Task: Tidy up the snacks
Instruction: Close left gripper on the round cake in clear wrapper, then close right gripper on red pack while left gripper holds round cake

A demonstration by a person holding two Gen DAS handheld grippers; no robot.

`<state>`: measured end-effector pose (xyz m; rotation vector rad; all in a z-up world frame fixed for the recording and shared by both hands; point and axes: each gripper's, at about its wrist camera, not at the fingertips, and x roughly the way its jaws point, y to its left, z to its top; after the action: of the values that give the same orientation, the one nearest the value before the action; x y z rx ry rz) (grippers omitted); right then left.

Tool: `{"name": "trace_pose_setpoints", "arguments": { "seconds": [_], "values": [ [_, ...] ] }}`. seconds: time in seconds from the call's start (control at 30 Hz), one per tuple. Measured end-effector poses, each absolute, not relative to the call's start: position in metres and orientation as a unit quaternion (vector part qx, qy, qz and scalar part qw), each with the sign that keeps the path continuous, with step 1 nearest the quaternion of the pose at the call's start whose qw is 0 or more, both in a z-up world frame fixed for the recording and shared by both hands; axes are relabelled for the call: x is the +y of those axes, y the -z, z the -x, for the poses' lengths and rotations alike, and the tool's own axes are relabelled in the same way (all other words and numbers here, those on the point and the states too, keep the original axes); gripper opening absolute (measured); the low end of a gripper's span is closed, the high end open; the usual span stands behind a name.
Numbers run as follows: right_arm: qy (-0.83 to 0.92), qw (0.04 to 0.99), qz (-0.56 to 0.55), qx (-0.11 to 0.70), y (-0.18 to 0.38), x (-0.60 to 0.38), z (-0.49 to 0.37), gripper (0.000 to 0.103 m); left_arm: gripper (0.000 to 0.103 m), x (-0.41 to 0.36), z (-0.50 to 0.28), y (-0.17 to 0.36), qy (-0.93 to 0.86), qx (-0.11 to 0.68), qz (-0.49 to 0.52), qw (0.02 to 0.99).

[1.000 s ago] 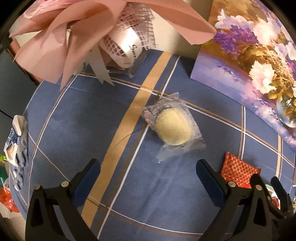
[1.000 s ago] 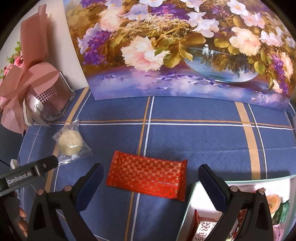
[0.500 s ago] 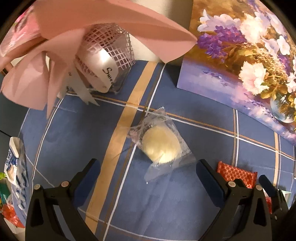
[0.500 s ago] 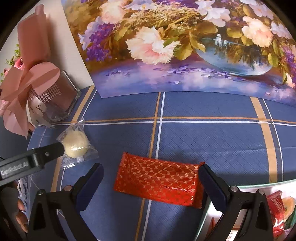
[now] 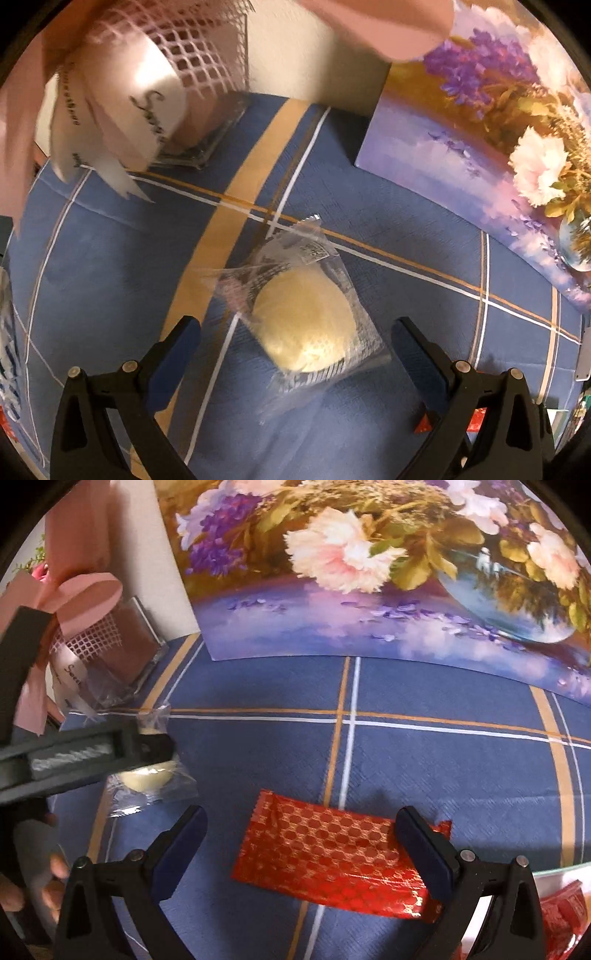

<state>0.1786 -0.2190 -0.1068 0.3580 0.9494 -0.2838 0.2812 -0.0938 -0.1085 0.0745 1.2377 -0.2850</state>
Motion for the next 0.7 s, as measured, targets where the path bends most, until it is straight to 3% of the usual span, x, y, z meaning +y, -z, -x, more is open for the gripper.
{"name": "trace_pose_setpoints", "arguments": {
  "seconds": [0.1, 0.17, 0.3, 0.47, 0.7],
  "values": [
    [0.134, 0.867, -0.172, 0.448, 0.108, -0.221, -0.181, 0.103, 0.099, -0.097, -0.285, 0.116, 0.136, 0.578, -0.036, 0.803],
    [0.135, 0.867, -0.166, 0.45, 0.111, -0.221, -0.183, 0.103, 0.088, -0.098, -0.287, 0.121, 0.14, 0.582, -0.029, 0.801],
    [0.118, 0.873, -0.155, 0.448, 0.114, -0.22, -0.188, 0.103, 0.081, -0.102, -0.285, 0.13, 0.144, 0.584, -0.026, 0.798],
    [0.116, 0.867, -0.158, 0.457, 0.121, -0.22, -0.19, 0.103, 0.065, -0.107, -0.279, 0.13, 0.137, 0.582, -0.059, 0.799],
    [0.103, 0.863, -0.155, 0.471, 0.117, -0.217, -0.181, 0.103, 0.063, -0.097, -0.26, 0.131, 0.154, 0.586, -0.073, 0.792]
  ]
}}
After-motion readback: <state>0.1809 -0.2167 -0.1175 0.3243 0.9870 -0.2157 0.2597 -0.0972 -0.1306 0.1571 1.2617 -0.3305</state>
